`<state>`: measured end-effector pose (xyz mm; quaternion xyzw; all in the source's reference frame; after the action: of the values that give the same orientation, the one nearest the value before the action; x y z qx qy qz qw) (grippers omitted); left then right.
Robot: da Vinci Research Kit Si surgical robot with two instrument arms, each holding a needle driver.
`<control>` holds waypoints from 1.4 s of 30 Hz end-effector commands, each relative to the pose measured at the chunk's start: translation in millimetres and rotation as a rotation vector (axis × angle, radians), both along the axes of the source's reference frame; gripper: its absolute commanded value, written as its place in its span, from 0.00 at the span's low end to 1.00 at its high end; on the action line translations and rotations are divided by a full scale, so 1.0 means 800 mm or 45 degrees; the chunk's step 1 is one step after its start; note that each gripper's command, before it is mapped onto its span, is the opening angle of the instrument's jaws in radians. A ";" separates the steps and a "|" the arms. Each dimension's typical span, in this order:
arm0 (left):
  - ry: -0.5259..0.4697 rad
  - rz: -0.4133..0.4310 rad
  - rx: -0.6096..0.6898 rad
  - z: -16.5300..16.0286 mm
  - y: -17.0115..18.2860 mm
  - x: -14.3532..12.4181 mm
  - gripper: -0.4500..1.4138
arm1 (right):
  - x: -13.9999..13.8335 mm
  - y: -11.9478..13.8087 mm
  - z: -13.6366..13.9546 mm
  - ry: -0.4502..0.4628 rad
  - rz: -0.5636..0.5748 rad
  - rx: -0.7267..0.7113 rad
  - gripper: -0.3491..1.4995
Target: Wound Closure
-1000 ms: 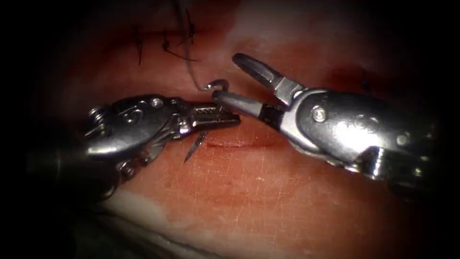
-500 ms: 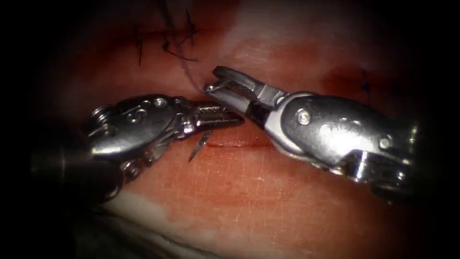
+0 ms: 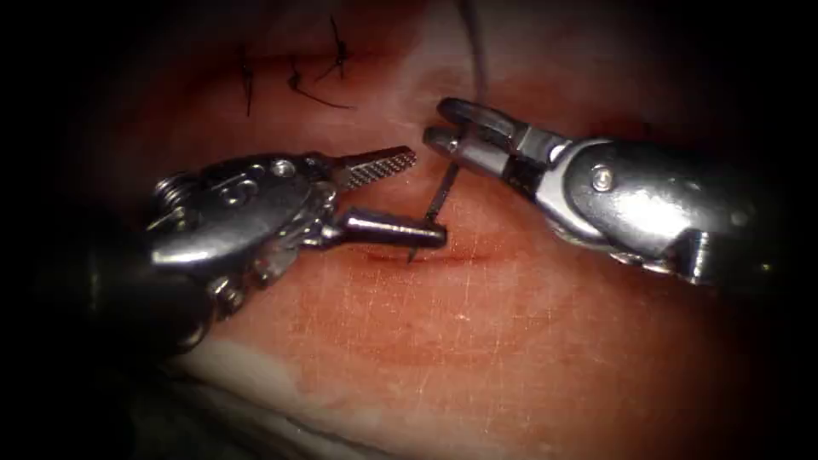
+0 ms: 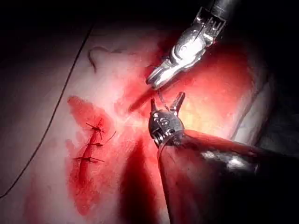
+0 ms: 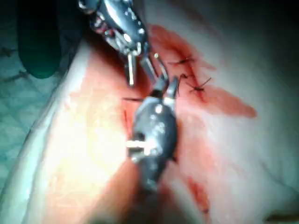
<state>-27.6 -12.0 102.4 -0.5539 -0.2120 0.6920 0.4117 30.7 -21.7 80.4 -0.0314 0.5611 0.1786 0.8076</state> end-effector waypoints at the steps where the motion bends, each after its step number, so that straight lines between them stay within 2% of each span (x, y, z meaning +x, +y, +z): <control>1: 0.000 0.011 -0.013 0.0008 -0.0006 -0.0007 0.63 | -0.0014 0.0009 0.0016 0.007 -0.058 -0.027 0.00; 5: 0.015 0.020 -0.016 0.0012 -0.0012 -0.0008 0.60 | -0.0024 0.0016 0.0021 0.036 -0.128 -0.066 0.00; 10: 0.110 0.093 -0.033 0.0037 -0.0037 -0.0017 0.48 | -0.0010 0.0012 0.0022 0.090 -0.236 -0.168 0.00; 12: 0.128 0.109 -0.033 0.0044 -0.0041 -0.0018 0.47 | -0.0007 0.0011 0.0021 0.094 -0.253 -0.190 0.00; 13: 0.153 0.137 -0.036 0.0057 -0.0050 -0.0021 0.45 | -0.0001 0.0009 0.0018 0.095 -0.294 -0.263 0.00; 19: 0.215 0.203 -0.058 0.0107 -0.0074 -0.0026 0.41 | 0.0012 0.0003 0.0019 0.100 -0.374 -0.413 0.00; 29: 0.266 0.278 -0.049 0.0157 -0.0105 -0.0035 0.35 | 0.0029 0.0000 0.0030 0.100 -0.394 -0.498 0.00; 42: 0.262 0.313 -0.040 0.0172 -0.0120 -0.0044 0.30 | 0.0042 0.0005 0.0053 0.098 -0.407 -0.582 0.00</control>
<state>-30.5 -21.0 115.5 -0.4557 -0.2225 0.7943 0.3346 33.3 -21.3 84.0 -0.1187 0.6136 -0.0829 0.7762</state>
